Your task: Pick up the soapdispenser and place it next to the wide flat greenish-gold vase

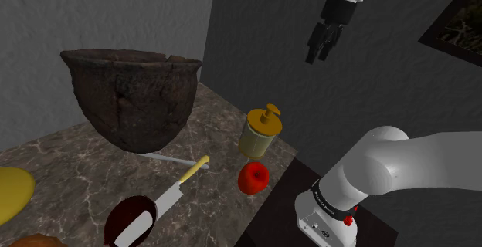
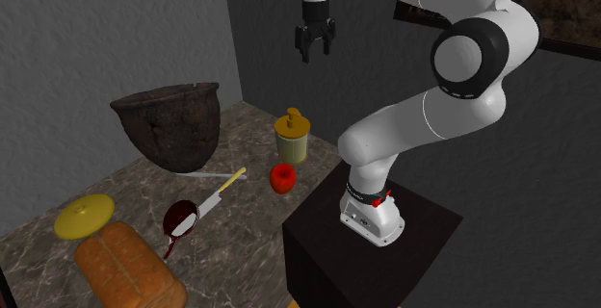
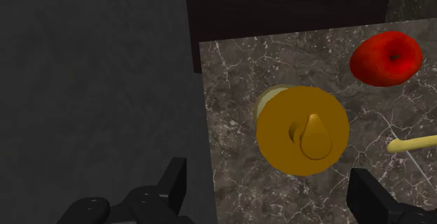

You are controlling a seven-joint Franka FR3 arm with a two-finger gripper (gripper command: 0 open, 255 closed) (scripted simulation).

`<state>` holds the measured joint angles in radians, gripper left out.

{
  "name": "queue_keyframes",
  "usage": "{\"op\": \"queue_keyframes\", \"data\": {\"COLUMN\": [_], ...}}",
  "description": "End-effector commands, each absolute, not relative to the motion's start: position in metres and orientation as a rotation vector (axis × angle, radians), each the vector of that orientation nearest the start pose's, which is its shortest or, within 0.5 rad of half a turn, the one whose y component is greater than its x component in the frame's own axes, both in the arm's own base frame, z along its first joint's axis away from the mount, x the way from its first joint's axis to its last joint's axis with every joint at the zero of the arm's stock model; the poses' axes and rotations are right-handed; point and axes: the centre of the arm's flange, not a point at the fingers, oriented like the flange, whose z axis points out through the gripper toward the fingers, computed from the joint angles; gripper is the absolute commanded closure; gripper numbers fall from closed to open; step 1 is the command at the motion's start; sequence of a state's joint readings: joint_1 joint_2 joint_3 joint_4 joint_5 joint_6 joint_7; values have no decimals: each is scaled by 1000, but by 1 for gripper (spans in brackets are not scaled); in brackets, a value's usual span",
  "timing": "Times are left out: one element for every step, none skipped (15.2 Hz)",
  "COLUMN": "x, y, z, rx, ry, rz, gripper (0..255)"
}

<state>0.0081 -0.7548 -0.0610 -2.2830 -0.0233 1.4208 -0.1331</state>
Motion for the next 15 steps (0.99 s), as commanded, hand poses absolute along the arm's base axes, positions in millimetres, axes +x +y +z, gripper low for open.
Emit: {"op": "queue_keyframes", "data": {"x": [299, 301, 304, 306, 308, 310, 312, 315, 317, 319, 322, 324, 326, 329, 330], "y": [-25, -18, -12, -5, 1, 8, 14, 21, 27, 33, 40, 46, 52, 58, 63], "z": [602, 591, 579, 568, 557, 545, 534, 522, 511, 499, 488, 476, 465, 453, 445], "rx": [-3106, -3108, -3110, -3112, -3113, -3115, -3117, -3119, -3121, -3122, -3124, -3126, -3128, -3129, -3131], "ry": [-150, -143, -136, -129, -122, -115, -108, -101, -94, -87, -80, -73, -66, -59, -54], "rz": [165, 166, 167, 167, 168, 169, 169, 170, 171, 171, 172, 173, 173, 174, 174], "gripper": [0, 0, 0, 0, 0, 0, 0, 0, 0, 0, 0, 0, 0, 0, 0]}}
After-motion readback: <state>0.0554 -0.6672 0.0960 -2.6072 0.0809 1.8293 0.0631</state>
